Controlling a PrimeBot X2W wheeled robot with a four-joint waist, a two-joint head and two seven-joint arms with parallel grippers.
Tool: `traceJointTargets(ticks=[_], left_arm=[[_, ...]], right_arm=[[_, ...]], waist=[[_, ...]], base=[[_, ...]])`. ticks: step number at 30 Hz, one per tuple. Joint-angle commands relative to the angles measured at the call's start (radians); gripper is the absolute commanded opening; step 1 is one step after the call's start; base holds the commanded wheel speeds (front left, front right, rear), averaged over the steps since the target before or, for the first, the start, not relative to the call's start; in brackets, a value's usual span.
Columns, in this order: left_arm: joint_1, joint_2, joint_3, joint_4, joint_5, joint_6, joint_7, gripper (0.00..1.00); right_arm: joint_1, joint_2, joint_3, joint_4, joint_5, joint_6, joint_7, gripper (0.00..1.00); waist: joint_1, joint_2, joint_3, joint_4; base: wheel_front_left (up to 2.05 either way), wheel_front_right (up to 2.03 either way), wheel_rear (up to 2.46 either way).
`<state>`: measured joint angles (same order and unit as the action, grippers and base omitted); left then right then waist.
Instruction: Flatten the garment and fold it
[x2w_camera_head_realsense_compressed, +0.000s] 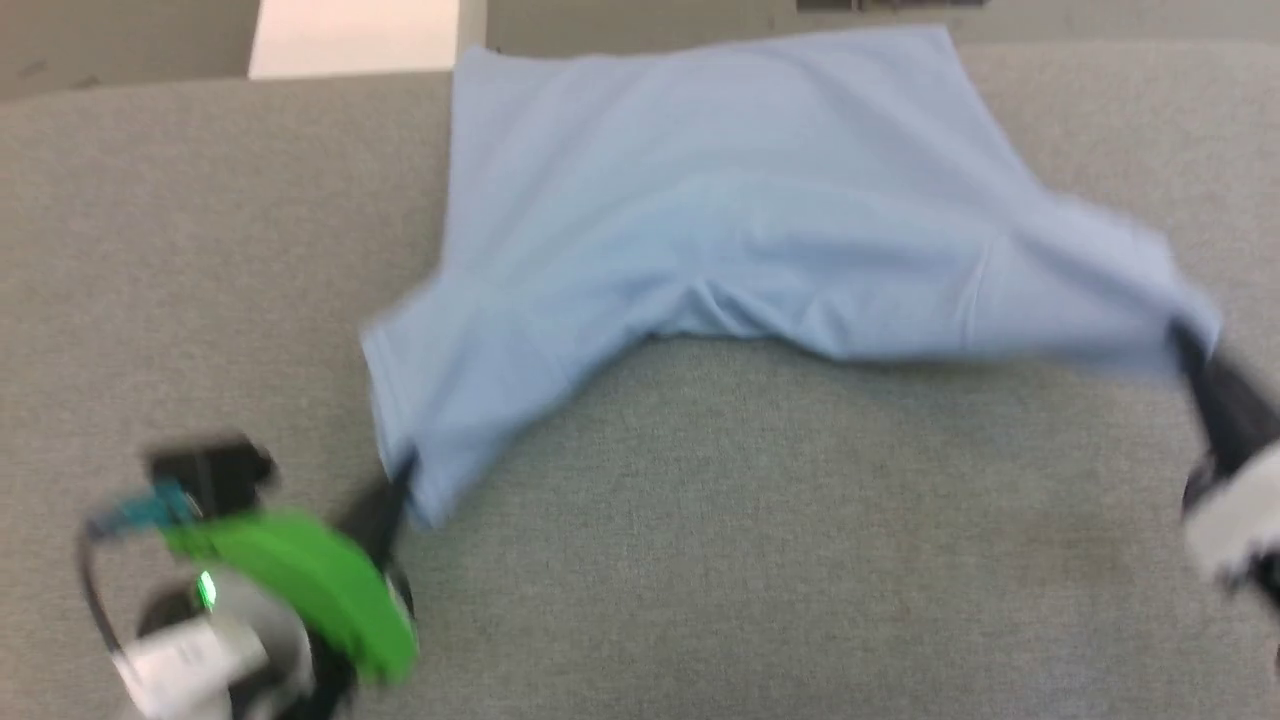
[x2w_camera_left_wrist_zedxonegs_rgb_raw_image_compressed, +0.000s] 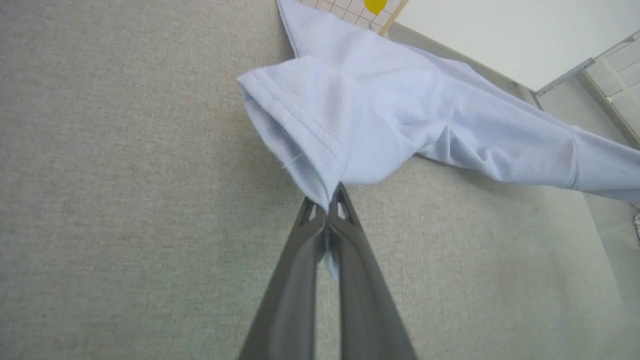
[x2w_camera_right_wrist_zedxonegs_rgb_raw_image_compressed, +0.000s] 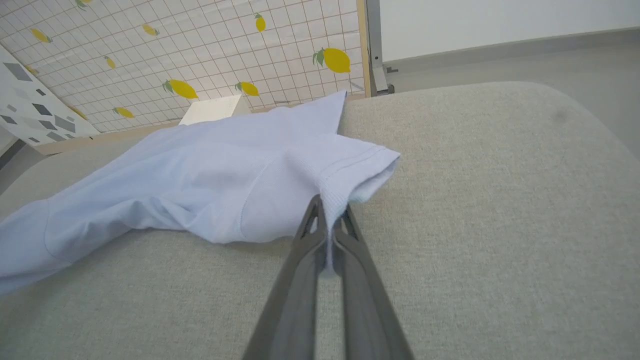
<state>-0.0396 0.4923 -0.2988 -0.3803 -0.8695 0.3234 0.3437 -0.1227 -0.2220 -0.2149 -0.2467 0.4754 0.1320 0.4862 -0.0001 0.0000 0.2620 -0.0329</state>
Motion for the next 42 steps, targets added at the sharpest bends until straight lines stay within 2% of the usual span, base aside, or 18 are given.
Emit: traceJointTargets(ticks=[1,4,10,15,19,24,31,32,33,37,42], left_arm=[[0.057,0.030,-0.016,-0.007,0.010,-0.022,0.007,0.00],[0.158,0.034,-0.030,-0.007,-0.010,-0.019,0.006,0.00],[0.306,0.033,-0.026,-0.002,-0.049,0.000,-0.006,0.00],[0.381,0.064,-0.022,-0.010,-0.067,0.023,0.025,0.00],[0.444,0.092,0.007,-0.035,-0.086,0.047,0.039,0.00],[0.466,0.090,0.034,-0.068,-0.096,0.050,0.015,0.00],[0.413,0.067,0.021,-0.104,-0.089,0.022,-0.008,0.00],[0.404,0.065,0.018,-0.107,-0.087,0.017,-0.009,0.00],[0.397,0.064,0.017,-0.110,-0.084,0.014,-0.011,0.00],[0.372,0.062,0.019,-0.131,-0.073,0.005,-0.024,0.00],[0.346,0.069,0.017,-0.166,-0.043,0.005,-0.035,0.00]], right_arm=[[0.060,0.026,-0.014,-0.015,0.000,-0.001,0.019,0.00],[0.176,0.068,-0.038,-0.030,-0.001,-0.001,0.060,0.00],[0.362,0.106,-0.053,-0.040,0.031,-0.001,0.152,0.00],[0.484,0.111,-0.044,-0.043,0.073,-0.001,0.255,0.00],[0.594,0.091,-0.037,-0.058,0.126,-0.001,0.342,0.00],[0.626,0.093,-0.054,-0.083,0.147,-0.001,0.350,0.00],[0.586,0.097,-0.049,-0.079,0.123,-0.001,0.308,0.00],[0.571,0.100,-0.055,-0.082,0.115,-0.001,0.290,0.60],[0.559,0.102,-0.058,-0.083,0.108,-0.001,0.277,1.00],[0.505,0.082,-0.071,-0.116,0.097,-0.001,0.260,1.00],[0.333,0.009,-0.155,-0.202,0.063,-0.001,0.264,1.00]], waist=[[0.0001,0.0000,-0.044,0.011],[0.0001,0.0000,-0.070,0.014],[0.0001,0.0000,-0.101,0.023],[0.0001,0.0000,-0.111,0.032],[0.0001,0.0000,-0.117,0.039],[0.0001,0.0000,-0.126,0.041],[0.0001,0.0000,-0.137,0.045],[0.0001,0.0000,-0.136,0.046],[0.0001,0.0000,-0.135,0.047],[0.0001,0.0000,-0.120,0.054],[0.0001,0.0000,-0.062,0.066]], base=[[0.00,0.00,0.00],[0.00,0.00,0.00],[0.00,0.00,0.00],[0.00,0.00,0.00],[0.00,0.00,0.00],[0.00,0.00,0.00],[0.00,0.00,0.00],[0.00,0.00,0.00],[0.00,0.00,0.00],[0.00,0.00,0.00],[0.00,0.00,0.00]])
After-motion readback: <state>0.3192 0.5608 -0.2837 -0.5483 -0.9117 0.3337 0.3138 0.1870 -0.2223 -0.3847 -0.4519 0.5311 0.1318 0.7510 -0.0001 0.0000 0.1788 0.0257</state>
